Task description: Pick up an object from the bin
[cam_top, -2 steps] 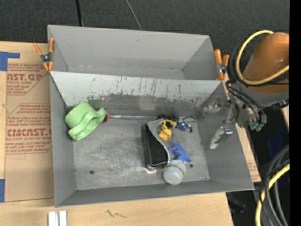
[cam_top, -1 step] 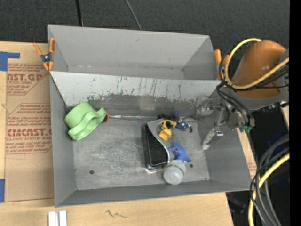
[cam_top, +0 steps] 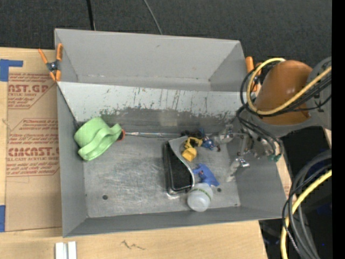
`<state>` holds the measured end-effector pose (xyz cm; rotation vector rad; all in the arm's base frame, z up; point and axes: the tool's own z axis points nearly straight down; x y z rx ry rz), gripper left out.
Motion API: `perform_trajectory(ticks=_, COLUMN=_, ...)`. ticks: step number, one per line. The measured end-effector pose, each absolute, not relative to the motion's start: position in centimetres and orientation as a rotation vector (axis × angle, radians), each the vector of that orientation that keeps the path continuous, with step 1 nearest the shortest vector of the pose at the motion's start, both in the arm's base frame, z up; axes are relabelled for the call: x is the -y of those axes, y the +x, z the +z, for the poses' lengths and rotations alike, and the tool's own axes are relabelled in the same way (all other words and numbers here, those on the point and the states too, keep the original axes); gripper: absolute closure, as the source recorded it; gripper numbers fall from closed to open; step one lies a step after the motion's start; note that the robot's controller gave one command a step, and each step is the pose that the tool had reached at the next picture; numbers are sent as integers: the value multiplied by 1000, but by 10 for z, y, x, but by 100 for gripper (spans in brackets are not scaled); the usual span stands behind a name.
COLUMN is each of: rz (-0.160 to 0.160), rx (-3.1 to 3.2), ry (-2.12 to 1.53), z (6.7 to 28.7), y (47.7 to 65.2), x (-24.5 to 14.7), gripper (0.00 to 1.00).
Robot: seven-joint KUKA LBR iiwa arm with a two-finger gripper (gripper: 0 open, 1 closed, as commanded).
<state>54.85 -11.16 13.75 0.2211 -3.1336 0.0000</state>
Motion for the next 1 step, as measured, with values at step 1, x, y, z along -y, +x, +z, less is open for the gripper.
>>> perform_trajectory(ticks=1, rz=24, rx=3141, ry=465, z=84, y=522, x=81, gripper=100)
